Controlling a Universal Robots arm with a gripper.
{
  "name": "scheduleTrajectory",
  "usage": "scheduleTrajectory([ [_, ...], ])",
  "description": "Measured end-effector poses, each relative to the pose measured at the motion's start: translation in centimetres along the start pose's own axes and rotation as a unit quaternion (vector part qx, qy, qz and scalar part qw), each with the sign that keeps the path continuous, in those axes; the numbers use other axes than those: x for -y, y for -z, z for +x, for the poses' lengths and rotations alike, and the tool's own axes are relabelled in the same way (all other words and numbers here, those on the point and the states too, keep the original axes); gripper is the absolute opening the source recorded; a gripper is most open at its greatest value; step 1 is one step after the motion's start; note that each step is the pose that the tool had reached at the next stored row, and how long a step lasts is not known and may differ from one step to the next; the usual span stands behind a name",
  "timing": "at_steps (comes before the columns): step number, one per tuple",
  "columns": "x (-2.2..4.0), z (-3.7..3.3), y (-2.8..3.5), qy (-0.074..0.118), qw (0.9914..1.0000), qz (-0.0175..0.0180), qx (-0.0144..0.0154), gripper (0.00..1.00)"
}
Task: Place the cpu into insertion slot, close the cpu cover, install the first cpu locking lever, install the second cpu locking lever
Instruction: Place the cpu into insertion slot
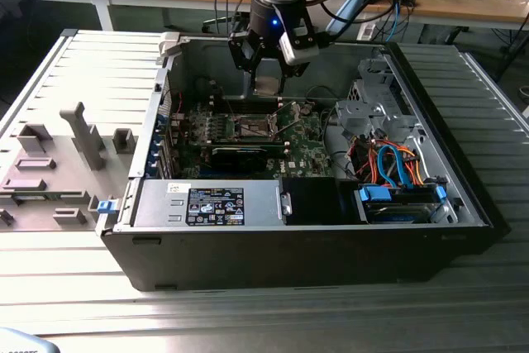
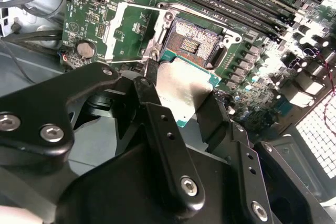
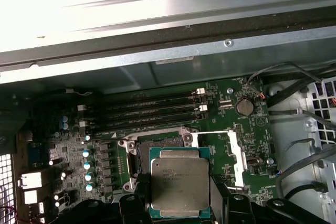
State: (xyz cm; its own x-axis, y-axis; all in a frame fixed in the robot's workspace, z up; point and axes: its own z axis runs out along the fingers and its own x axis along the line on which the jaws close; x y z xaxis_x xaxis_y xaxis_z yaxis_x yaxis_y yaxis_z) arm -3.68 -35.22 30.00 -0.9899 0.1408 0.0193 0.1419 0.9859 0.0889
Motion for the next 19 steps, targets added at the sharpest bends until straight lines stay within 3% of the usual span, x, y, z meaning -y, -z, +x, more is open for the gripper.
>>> scheduleTrajectory([
  [19, 0.01, 0.0, -0.07, -0.024, 0.9997, -0.0005, 0.0022, 0.54],
])
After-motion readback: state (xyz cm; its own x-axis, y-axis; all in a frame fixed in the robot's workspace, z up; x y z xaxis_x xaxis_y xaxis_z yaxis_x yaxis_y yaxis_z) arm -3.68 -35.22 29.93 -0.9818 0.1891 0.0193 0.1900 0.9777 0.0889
